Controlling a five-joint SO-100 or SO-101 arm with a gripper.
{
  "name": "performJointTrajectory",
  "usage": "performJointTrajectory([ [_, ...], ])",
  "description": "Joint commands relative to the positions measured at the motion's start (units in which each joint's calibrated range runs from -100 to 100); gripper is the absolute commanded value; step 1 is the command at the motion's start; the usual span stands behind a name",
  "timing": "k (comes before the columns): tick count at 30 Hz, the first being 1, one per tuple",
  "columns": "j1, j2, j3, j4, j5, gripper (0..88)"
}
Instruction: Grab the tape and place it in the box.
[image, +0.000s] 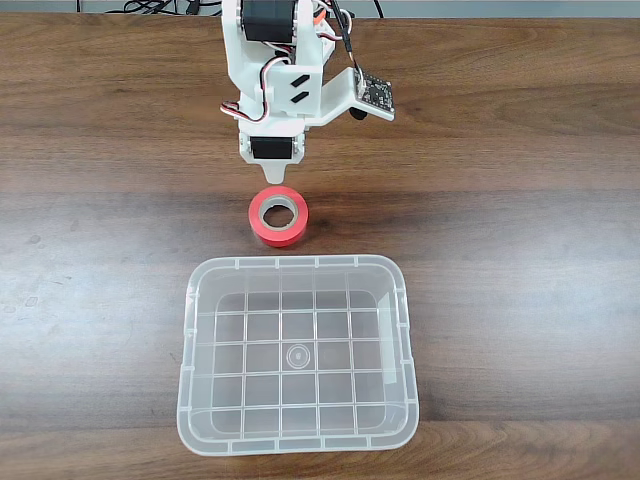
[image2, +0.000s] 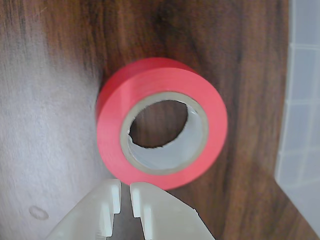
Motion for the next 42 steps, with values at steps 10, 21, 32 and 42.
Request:
performJointTrajectory([
  [10, 1.04, 0.05, 3.88, -3.80, 0.82, 18.3],
  [21, 0.82, 0.86, 4.49, -4.66, 0.82, 18.8],
  [32, 1.04, 11.16, 3.70, -9.28, 0.88, 18.7],
  [42, 1.04, 11.72, 3.70, -10.05, 0.93, 2.5],
])
